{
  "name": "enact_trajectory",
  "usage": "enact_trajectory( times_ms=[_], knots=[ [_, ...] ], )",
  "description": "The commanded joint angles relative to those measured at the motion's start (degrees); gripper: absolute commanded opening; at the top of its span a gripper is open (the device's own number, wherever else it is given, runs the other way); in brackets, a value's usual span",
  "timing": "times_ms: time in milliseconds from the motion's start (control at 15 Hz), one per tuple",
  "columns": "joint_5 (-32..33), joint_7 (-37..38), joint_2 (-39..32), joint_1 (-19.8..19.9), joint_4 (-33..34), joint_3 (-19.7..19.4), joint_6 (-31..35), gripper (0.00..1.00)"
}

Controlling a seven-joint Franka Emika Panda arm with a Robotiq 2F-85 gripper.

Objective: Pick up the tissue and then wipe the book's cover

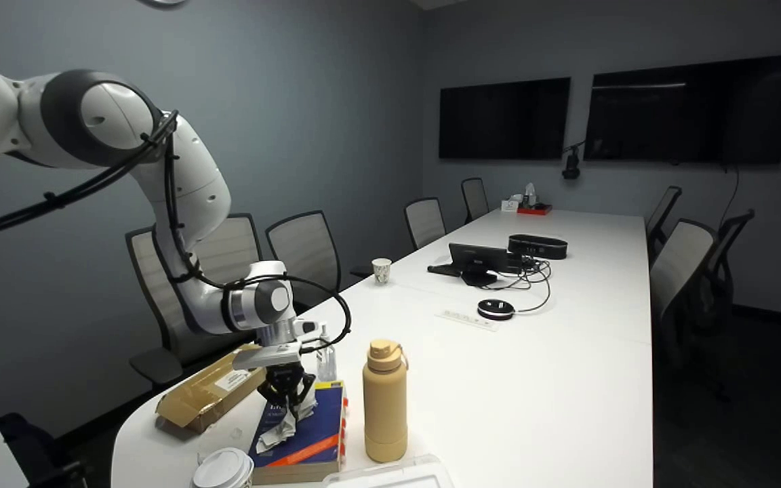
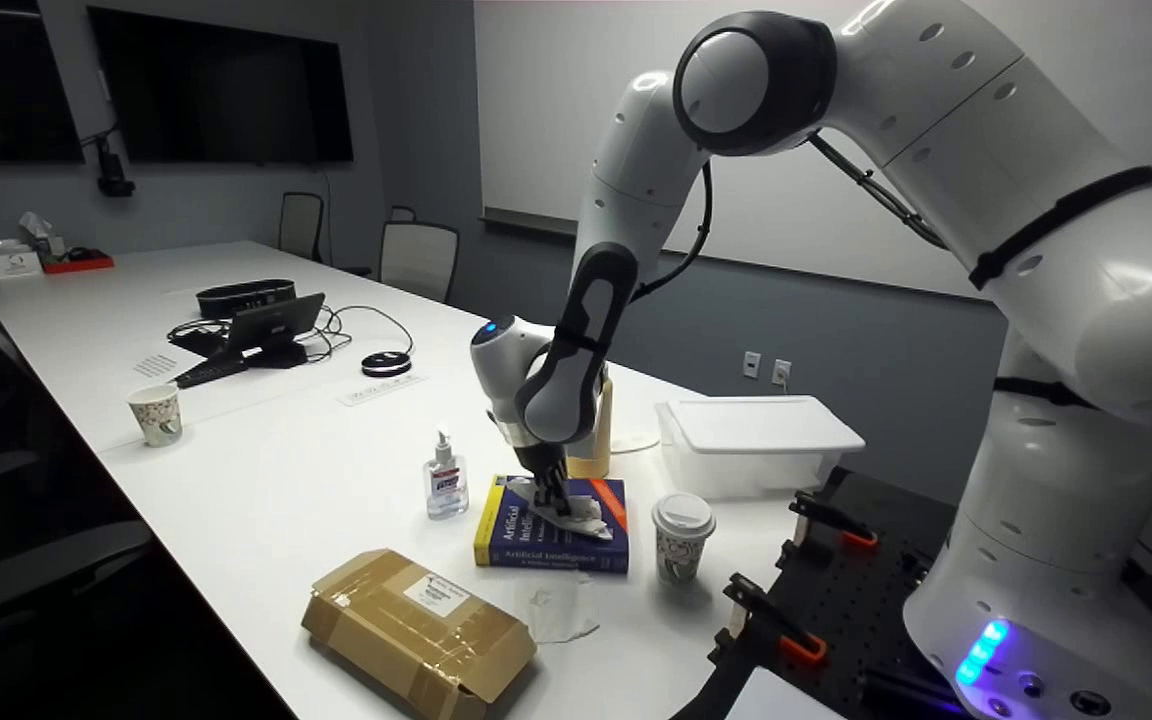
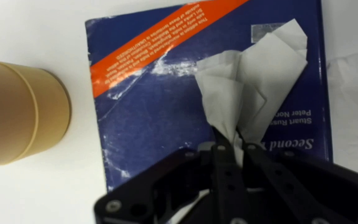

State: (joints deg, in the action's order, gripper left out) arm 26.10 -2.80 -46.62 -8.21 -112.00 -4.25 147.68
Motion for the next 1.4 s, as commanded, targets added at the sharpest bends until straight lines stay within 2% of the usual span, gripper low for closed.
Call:
enact_trajectory(
  times_ms=[0,267,533,933,1333],
  knots=[
    [0.55,0.95,2.16,-1.14,-1.77,-2.36,0.05,0.01],
    [3.97,3.14,1.34,-3.08,-1.44,-6.96,0.82,0.01],
    [7.79,5.54,1.25,-4.57,-2.24,-9.73,0.56,0.01],
    [10.49,9.79,0.98,-4.57,-5.33,-9.4,1.21,0.01],
    [7.88,8.49,3.24,-2.44,-8.09,-6.04,2.1,0.01]
  ],
)
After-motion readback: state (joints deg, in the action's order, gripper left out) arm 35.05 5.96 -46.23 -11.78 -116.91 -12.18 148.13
